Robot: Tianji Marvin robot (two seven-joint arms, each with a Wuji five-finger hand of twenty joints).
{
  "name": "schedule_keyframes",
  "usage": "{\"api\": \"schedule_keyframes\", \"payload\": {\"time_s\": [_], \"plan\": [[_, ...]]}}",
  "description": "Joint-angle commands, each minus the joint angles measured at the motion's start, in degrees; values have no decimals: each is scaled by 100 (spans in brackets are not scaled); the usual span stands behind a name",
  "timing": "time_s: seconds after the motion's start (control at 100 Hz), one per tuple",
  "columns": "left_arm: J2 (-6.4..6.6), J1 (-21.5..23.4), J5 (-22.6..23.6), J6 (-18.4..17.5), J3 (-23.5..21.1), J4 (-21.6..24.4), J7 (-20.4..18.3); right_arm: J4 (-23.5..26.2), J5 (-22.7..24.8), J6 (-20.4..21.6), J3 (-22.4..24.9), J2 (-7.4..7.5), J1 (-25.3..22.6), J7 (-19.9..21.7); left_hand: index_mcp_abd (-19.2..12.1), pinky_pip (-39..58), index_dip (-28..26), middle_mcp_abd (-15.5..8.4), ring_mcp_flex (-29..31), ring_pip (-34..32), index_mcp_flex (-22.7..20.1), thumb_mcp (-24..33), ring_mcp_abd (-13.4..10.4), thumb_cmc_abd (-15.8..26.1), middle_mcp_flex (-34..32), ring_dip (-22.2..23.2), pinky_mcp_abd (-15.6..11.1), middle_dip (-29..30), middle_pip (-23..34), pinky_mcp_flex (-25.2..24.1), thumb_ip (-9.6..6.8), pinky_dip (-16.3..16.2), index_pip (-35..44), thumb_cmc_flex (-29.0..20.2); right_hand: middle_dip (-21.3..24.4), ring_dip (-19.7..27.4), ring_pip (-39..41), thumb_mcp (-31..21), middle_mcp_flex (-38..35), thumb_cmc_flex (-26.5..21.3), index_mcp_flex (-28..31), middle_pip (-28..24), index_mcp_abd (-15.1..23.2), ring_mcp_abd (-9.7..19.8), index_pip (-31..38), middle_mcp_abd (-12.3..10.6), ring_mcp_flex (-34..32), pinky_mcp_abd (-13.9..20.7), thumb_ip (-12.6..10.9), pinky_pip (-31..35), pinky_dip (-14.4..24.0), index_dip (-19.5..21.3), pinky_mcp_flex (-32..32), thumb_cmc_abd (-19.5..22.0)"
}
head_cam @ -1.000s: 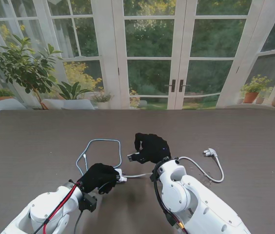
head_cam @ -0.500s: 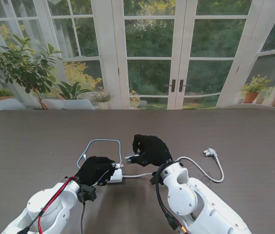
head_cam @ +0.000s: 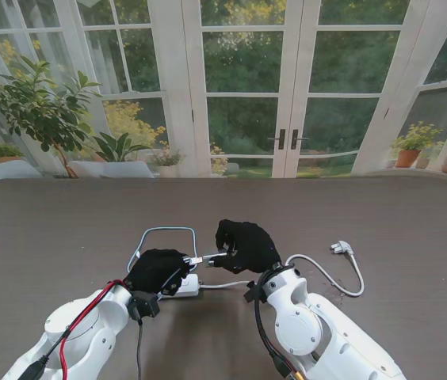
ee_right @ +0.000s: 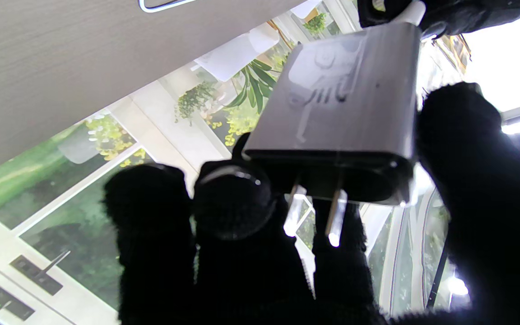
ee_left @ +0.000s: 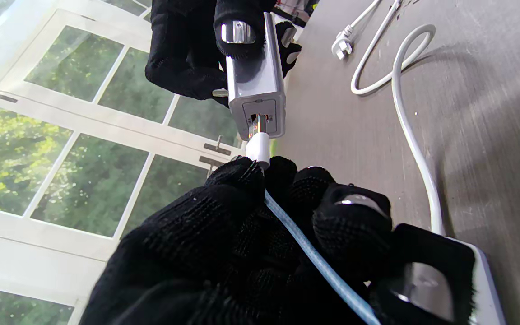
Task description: Set up the charging station
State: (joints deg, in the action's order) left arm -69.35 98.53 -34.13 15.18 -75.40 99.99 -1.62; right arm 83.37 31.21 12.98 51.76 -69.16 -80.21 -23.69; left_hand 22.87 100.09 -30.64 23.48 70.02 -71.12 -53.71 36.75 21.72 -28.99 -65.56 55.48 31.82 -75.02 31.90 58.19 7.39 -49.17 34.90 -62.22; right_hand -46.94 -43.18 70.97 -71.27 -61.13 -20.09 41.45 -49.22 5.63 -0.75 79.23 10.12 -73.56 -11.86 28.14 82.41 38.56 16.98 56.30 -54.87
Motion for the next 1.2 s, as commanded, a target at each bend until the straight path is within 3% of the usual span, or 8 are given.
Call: {"api": "schedule_keyframes", "payload": {"time_s": [0.0, 0.47, 1.19], "plan": [[-58, 29, -67, 35, -1, 98, -60, 33, -3, 87, -3, -40, -65, 61, -15, 745, -190, 20, 218, -326, -199, 68, -128, 225, -62, 48, -58, 89, 150, 284, 6, -152, 451, -440, -190, -19, -87, -1106, -379, -1019, 61, -693, 181, 273, 378, -847, -199, 9, -807, -21, 112, 137, 88, 410], [-113, -39, -463, 222, 34, 106, 22, 31, -148, 334, 18, -71, -127, 20, -46, 1195, -191, -30, 230, -877, -135, -208, -34, 430, -239, -263, -153, 782, 543, 302, -32, -168, 412, -631, -179, -27, -71, -1114, -378, -1042, 76, -700, 161, 263, 388, -817, -200, 8, -805, -73, 110, 114, 90, 388], [-121, -23, -772, 613, -23, 207, -58, 34, -233, 549, 85, -84, -152, 3, -98, 1771, -207, -160, 256, -1455, -111, -355, -262, 595, -393, -366, -564, 696, 785, 339, -15, -114, 419, -739, -176, -47, -33, -1104, -379, -1077, 81, -704, 146, 241, 392, -778, -200, -9, -814, -114, 127, 105, 105, 370]]}}
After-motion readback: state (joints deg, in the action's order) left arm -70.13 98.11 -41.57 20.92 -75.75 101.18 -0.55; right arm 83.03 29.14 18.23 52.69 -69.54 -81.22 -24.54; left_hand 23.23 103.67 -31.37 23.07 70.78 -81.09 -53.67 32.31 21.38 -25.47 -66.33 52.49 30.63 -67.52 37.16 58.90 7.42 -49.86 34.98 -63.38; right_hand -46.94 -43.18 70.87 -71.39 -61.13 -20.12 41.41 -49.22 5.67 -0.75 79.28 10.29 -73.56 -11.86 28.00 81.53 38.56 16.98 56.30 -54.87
